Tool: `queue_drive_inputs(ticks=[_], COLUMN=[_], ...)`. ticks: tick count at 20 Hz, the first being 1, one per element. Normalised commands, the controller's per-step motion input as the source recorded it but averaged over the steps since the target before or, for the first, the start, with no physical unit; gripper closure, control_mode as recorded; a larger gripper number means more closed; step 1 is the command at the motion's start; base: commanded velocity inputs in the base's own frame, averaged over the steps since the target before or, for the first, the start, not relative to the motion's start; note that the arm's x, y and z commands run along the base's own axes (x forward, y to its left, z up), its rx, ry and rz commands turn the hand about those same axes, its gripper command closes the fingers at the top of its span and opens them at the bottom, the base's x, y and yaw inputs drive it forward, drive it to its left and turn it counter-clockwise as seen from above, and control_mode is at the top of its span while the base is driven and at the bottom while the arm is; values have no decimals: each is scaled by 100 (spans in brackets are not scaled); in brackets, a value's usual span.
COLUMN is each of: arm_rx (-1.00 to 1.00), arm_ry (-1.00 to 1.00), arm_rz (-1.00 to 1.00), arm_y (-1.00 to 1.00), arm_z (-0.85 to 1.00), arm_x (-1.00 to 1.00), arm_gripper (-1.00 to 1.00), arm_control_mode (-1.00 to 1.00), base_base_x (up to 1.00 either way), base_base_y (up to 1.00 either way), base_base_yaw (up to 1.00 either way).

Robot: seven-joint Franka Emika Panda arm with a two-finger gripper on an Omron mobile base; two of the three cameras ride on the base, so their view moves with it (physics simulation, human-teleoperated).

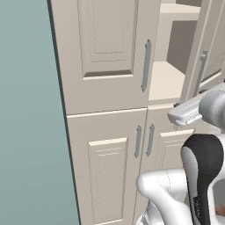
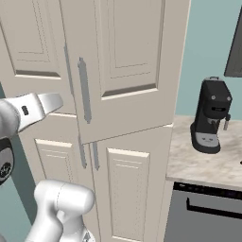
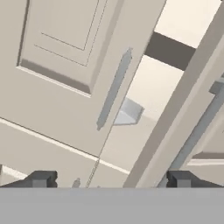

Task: Retrieve the tupperware from the cabinet, then place the raw meat into the tupperware to avoid contamination.

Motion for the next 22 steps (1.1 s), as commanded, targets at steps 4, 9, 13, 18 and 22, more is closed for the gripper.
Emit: queue_drive_inputs(ticks=[4, 9, 13, 18, 22], arm_rx=[-26, -29, -30, -30, -24], arm_ry=[8, 12, 14, 13, 6], arm_rz=[3, 4, 5, 1, 0], arm_y=[50, 49, 36, 21, 6], arm_z=[2, 1, 3, 0, 0], arm_x=[-8, -1, 0, 0, 0], arm_gripper=[-100, -100, -100, -100, -100], arm_control_mode=[-100, -100, -100, -100, -100], base_base_x=[0, 0, 0, 0, 0], base_base_y=[0, 0, 0, 0, 0], base_base_yaw=[0, 0, 0, 0, 0])
